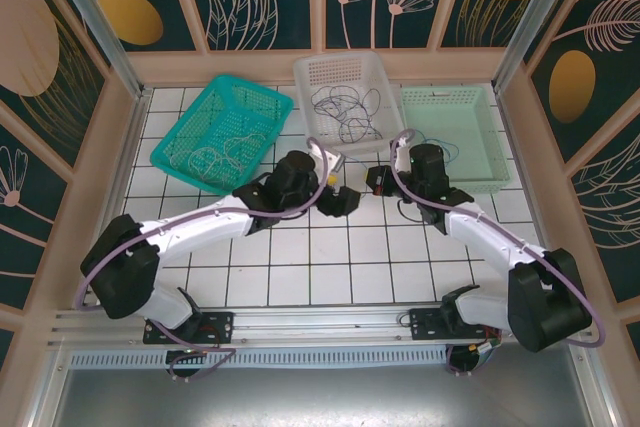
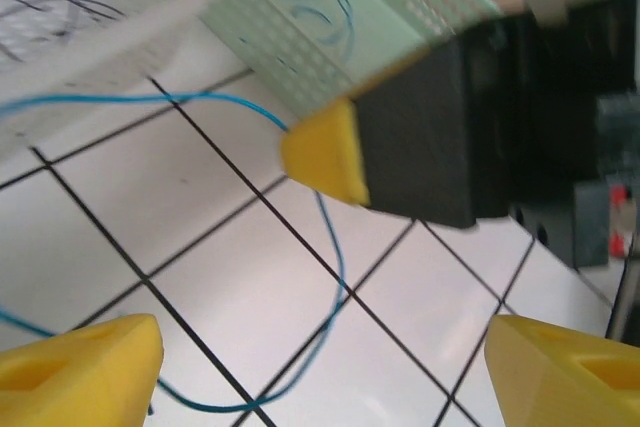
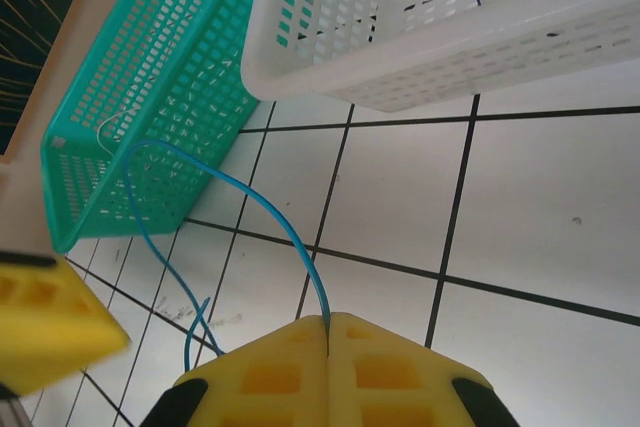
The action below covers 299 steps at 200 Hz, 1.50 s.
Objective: Untangle the cables
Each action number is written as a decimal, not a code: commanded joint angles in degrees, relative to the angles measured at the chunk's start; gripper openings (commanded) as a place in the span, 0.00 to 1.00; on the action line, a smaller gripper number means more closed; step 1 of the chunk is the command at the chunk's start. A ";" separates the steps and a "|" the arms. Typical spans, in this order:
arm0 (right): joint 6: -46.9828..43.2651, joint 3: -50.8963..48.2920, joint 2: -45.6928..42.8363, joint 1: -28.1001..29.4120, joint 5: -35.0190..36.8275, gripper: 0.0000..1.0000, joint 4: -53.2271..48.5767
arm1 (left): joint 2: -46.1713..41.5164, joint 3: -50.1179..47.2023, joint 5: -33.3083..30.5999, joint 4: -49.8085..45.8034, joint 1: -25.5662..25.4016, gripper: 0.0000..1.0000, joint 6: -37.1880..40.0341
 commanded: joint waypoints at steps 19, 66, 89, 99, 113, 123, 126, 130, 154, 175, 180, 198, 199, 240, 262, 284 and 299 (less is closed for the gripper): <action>-2.32 3.16 1.28 -1.88 -5.17 0.00 -4.53 | 2.49 4.75 2.59 -3.81 -2.75 0.83 12.13; -2.97 3.50 1.72 -2.11 -6.80 0.00 -5.56 | 5.33 8.01 1.40 -7.64 -3.41 0.82 20.75; -2.63 3.59 1.32 -2.40 -7.52 0.00 -5.54 | 7.82 10.39 -2.70 -11.61 -3.42 0.82 23.12; -2.56 3.60 1.04 -2.50 -7.69 0.00 -5.52 | 8.71 10.95 -4.12 -12.66 -3.46 0.82 24.17; -2.51 3.85 0.85 -2.64 -7.97 0.00 -5.77 | 9.71 11.49 -4.02 -13.53 -3.44 0.82 25.06; -2.54 4.03 0.63 -2.81 -8.04 0.00 -5.93 | 10.41 11.84 -3.16 -13.89 -3.41 0.82 25.50; -2.54 4.04 0.59 -2.85 -8.05 0.00 -5.92 | 10.61 11.86 -3.12 -13.99 -3.40 0.82 25.49; -2.54 4.11 0.50 -2.93 -7.97 0.00 -5.95 | 10.98 11.94 -3.14 -14.00 -3.47 0.82 25.47; -2.47 4.21 -0.06 -3.51 -7.23 0.00 -6.20 | 13.13 11.89 -3.39 -14.92 -3.45 0.80 25.23; -1.99 4.30 -0.54 -4.13 -6.96 0.00 -5.87 | 14.21 11.36 -3.61 -14.80 -3.40 0.71 24.50; -1.80 4.30 -0.76 -4.15 -6.63 0.00 -5.77 | 14.33 11.29 -3.96 -14.59 -3.40 0.66 24.17; -0.98 3.63 -1.86 -4.25 -5.73 0.00 -4.40 | 14.86 11.14 -4.63 -13.71 -3.40 0.56 22.85; -0.92 3.57 -1.96 -4.22 -5.70 0.00 -4.29 | 14.86 11.15 -4.62 -13.63 -3.44 0.56 22.78; 1.95 1.59 -4.65 -4.26 -2.31 0.00 -0.83 | 15.02 10.93 -5.47 -11.44 -3.54 0.28 18.12; 4.76 0.19 -5.81 -4.22 -0.70 0.00 1.85 | 15.52 11.95 -6.97 -11.44 -3.97 0.17 14.11; 9.02 -2.41 -7.21 -4.08 0.52 0.00 6.40 | 16.39 12.81 -7.31 -11.07 -4.43 0.10 9.77; 11.69 -3.91 -8.01 -3.85 1.29 0.00 9.35 | 16.79 12.84 -7.82 -9.96 -4.54 0.05 6.35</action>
